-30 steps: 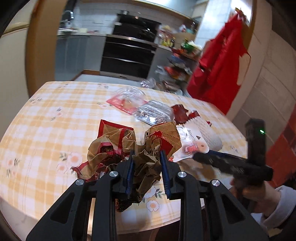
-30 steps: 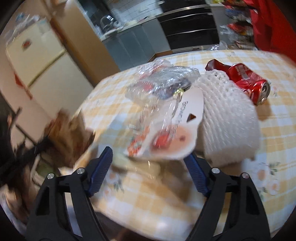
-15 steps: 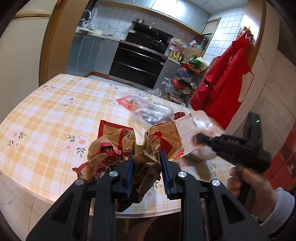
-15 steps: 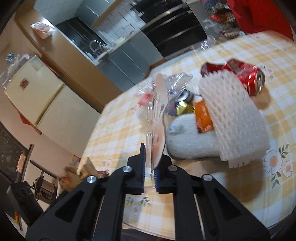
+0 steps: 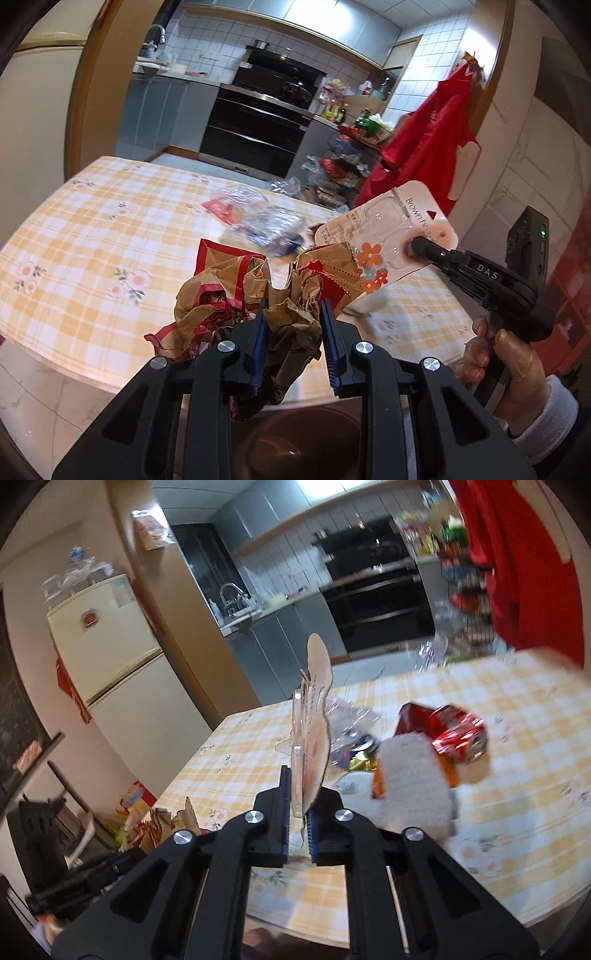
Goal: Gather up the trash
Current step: 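Lift the paper wrappers with the left gripper while the right gripper grasps the white card, then lower the paper wrappers into the brown bin and open the left gripper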
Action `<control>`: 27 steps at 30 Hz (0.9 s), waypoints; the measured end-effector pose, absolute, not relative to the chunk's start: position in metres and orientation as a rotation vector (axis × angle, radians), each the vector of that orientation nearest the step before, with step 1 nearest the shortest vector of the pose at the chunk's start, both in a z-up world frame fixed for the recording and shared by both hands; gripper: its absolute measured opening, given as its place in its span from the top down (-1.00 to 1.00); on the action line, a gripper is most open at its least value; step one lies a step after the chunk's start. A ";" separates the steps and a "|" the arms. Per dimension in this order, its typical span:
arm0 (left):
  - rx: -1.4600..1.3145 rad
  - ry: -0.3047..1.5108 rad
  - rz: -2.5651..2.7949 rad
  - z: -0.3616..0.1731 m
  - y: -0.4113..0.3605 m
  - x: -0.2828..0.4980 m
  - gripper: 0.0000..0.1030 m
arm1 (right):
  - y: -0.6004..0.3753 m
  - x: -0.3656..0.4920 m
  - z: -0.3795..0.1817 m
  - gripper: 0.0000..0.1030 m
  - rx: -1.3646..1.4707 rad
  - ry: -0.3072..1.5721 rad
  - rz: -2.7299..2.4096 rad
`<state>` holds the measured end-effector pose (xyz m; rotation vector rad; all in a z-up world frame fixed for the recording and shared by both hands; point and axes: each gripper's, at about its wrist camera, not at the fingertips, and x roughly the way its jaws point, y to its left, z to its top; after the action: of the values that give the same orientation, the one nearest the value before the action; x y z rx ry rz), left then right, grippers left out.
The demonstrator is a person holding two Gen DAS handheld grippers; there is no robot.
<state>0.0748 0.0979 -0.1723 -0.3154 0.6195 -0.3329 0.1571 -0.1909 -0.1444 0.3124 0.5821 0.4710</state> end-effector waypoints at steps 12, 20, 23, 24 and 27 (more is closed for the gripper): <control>-0.344 0.798 -0.540 -0.196 0.027 0.036 0.47 | -0.272 0.081 -0.135 0.78 0.332 0.548 0.406; -0.280 0.892 -0.581 -0.220 -0.010 0.031 0.44 | -0.291 0.051 -0.135 0.78 0.333 0.538 0.409; -0.278 0.925 -0.620 -0.229 -0.020 0.034 0.35 | -0.293 0.048 -0.136 0.78 0.334 0.538 0.402; -0.269 0.938 -0.634 -0.231 -0.024 0.034 0.16 | -0.295 0.047 -0.136 0.78 0.333 0.538 0.398; -0.218 0.937 -0.624 -0.233 -0.031 0.031 -0.25 | -0.295 0.047 -0.138 0.78 0.334 0.541 0.399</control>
<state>0.0314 -0.0307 -0.2335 -0.2176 0.9374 -0.6236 0.0470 -0.2946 -0.1380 0.3338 0.5411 0.3986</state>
